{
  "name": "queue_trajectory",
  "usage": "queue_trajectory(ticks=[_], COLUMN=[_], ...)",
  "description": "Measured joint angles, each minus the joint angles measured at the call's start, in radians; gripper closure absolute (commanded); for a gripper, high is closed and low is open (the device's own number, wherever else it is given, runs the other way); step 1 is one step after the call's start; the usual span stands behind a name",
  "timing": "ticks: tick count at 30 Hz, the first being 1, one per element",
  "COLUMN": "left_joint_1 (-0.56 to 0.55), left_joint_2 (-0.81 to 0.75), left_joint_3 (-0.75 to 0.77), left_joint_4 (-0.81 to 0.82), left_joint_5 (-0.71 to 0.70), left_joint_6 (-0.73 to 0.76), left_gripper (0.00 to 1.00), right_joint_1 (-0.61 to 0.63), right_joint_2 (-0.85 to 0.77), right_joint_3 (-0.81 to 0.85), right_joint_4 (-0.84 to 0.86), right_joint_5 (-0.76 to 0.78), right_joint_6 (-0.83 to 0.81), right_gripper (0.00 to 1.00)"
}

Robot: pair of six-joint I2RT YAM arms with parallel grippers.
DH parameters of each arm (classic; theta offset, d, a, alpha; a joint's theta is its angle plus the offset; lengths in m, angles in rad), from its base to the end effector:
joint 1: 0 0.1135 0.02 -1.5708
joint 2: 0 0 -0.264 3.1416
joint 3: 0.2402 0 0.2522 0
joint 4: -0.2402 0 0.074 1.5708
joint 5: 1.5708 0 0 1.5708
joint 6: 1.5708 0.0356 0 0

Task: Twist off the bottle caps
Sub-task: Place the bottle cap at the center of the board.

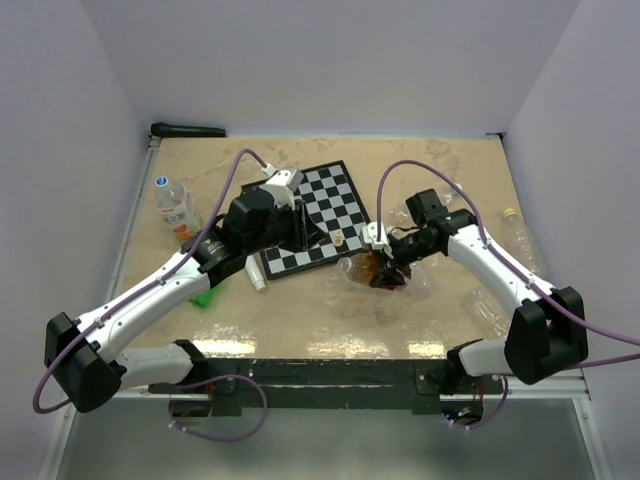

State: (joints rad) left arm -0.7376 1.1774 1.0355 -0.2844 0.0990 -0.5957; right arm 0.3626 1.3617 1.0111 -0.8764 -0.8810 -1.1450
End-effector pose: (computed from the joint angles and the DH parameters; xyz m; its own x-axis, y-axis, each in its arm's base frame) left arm 0.1970 -0.1838 0.3368 -0.6662 -0.1491 -0.7307 0.4374 0.7155 -0.5447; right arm 0.2225 0.1138 0.2530 0.0634 -0.5958 -0.8006 -0.9953 -0.0964 -0.0070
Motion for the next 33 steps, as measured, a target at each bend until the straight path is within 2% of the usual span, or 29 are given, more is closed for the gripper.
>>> queue_trajectory(ticks=[8,15,23,28,33], left_joint_1=[0.002,0.008,0.041,0.061,0.082], left_joint_2=[0.056,0.151,0.443,0.695,0.947], left_joint_3=[0.0,0.051,0.27,0.523,0.792], left_joint_4=[0.039,0.121,0.181,0.19,0.187], left_joint_5=[0.032,0.07,0.132,0.15,0.161], left_joint_6=[0.097,0.161,0.17,0.145,0.088], left_gripper=[1.0,1.0,1.0,1.0,1.0], right_joint_1=[-0.033,-0.097,-0.276,-0.358,-0.411], right_joint_2=[-0.002,-0.032,-0.187,-0.254,-0.282], right_joint_3=[0.0,0.0,-0.039,-0.079,-0.092], right_joint_4=[0.002,0.069,0.335,0.512,0.594], right_joint_5=[-0.003,-0.001,0.053,0.137,0.169], right_joint_6=[0.015,0.125,0.423,0.628,0.731], right_gripper=[0.93,0.94,0.97,0.98,0.96])
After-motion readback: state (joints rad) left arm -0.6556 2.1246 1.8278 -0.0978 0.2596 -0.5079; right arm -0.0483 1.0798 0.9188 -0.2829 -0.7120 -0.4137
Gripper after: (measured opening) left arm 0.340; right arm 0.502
